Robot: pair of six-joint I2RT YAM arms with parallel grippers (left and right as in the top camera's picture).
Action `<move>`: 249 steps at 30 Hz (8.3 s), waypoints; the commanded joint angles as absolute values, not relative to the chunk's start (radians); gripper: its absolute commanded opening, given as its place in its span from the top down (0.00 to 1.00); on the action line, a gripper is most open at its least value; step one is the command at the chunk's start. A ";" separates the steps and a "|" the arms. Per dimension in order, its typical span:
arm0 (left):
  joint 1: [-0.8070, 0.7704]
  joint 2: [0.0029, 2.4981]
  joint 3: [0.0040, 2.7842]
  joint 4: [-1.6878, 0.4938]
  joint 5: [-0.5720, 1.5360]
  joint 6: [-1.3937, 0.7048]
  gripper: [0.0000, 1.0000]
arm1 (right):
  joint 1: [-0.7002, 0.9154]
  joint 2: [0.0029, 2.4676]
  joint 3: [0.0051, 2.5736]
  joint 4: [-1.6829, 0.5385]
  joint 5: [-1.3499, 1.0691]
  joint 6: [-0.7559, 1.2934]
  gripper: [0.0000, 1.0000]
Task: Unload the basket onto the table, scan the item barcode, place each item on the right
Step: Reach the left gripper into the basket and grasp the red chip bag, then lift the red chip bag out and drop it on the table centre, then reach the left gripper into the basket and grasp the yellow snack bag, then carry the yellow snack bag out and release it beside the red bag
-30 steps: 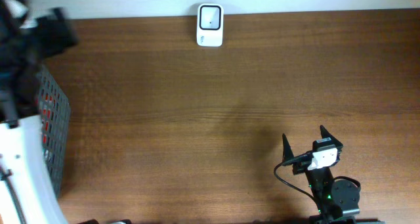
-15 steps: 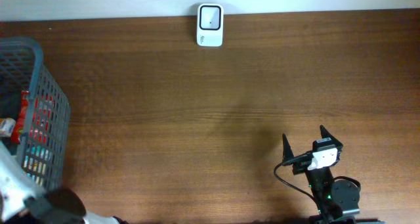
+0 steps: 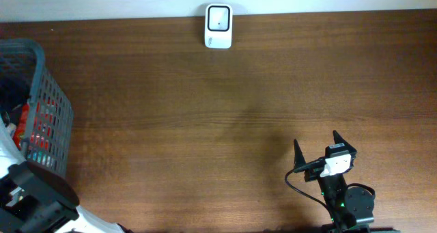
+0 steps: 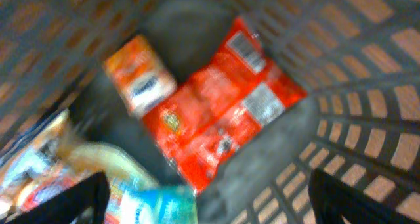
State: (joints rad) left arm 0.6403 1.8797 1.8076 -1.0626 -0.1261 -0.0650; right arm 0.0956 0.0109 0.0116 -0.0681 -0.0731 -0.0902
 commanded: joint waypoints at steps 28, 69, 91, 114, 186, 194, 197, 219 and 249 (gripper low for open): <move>0.696 2.197 1.721 -0.701 0.142 0.578 0.01 | 0.104 0.004 0.006 -0.072 -0.071 -0.097 0.01; 0.696 1.983 1.880 -0.809 0.109 0.310 1.00 | 0.104 0.004 0.006 -0.072 -0.071 -0.097 0.01; 0.165 1.576 1.857 -0.852 0.462 -0.012 1.00 | 0.104 0.004 0.006 -0.072 -0.071 -0.097 0.01; -0.436 2.113 1.690 -0.992 0.168 -0.257 1.00 | 0.104 0.004 0.006 -0.072 -0.071 -0.097 0.01; 0.854 1.811 1.273 -0.841 -0.409 -0.545 0.01 | 0.104 0.004 0.006 -0.072 -0.071 -0.097 0.01; 0.893 1.927 1.270 -0.815 -0.416 -0.544 0.01 | 0.104 0.004 0.006 -0.072 -0.071 -0.097 0.01; 0.893 1.967 1.269 -0.799 -0.416 -0.544 0.04 | 0.104 0.004 0.006 -0.072 -0.071 -0.097 0.01; 0.891 1.897 1.510 -0.968 -0.223 -0.543 1.00 | 0.104 0.004 0.006 -0.072 -0.071 -0.097 0.01; -0.058 1.511 1.748 -1.089 0.025 -0.229 0.99 | 0.104 0.004 0.006 -0.072 -0.072 -0.097 0.01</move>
State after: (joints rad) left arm 0.0673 1.4071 1.8187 -1.0718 0.1043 -0.2726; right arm 0.0956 0.0109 0.0116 -0.0685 -0.0731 -0.0902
